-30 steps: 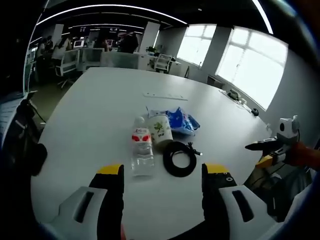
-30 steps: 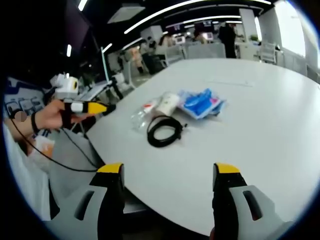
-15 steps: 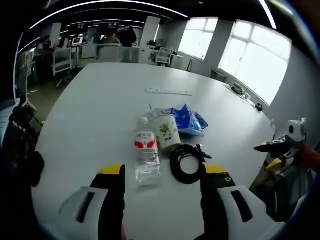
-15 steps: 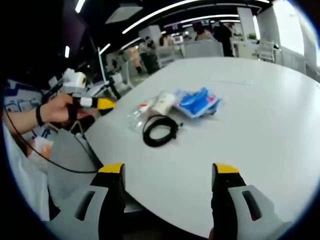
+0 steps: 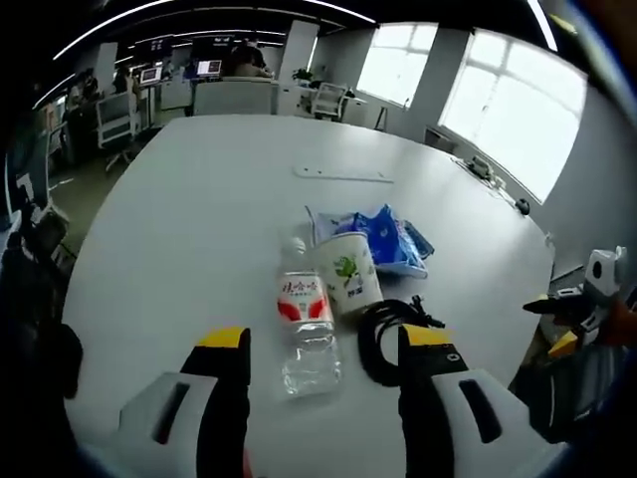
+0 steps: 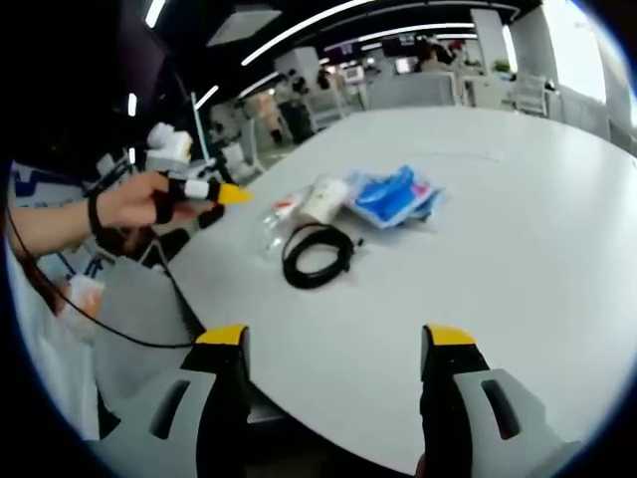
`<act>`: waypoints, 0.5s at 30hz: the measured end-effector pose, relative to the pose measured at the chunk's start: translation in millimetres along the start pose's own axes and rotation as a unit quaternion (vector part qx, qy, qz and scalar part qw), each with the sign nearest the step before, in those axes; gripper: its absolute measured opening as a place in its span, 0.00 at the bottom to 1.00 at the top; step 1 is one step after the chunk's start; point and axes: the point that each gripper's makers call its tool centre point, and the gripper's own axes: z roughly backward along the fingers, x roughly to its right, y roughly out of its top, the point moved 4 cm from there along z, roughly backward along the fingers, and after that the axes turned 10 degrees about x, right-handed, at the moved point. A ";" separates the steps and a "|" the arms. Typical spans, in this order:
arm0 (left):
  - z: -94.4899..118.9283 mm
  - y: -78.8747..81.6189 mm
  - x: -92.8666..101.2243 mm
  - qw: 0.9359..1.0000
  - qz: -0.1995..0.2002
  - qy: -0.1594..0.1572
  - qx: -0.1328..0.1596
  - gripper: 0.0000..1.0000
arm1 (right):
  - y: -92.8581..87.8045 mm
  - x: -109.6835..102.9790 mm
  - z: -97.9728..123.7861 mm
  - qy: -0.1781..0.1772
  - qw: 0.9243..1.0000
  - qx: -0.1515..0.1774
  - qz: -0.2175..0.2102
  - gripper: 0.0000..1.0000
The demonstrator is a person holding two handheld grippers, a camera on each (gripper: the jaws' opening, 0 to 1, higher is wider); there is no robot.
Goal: Arrange the tabletop items into an orderly group along one side of the table until the central work area is clear of visible clutter.
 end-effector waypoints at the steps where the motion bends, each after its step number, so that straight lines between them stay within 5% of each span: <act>1: -3.3 -0.6 -0.4 1.000 -0.002 0.001 -0.003 0.59 | -0.6 0.2 0.0 0.000 1.000 -0.001 -0.001 0.68; 15: -38.8 -13.8 -10.6 0.998 0.000 0.020 -0.063 0.57 | -13.2 4.0 6.1 -0.008 1.000 -0.008 -0.016 0.68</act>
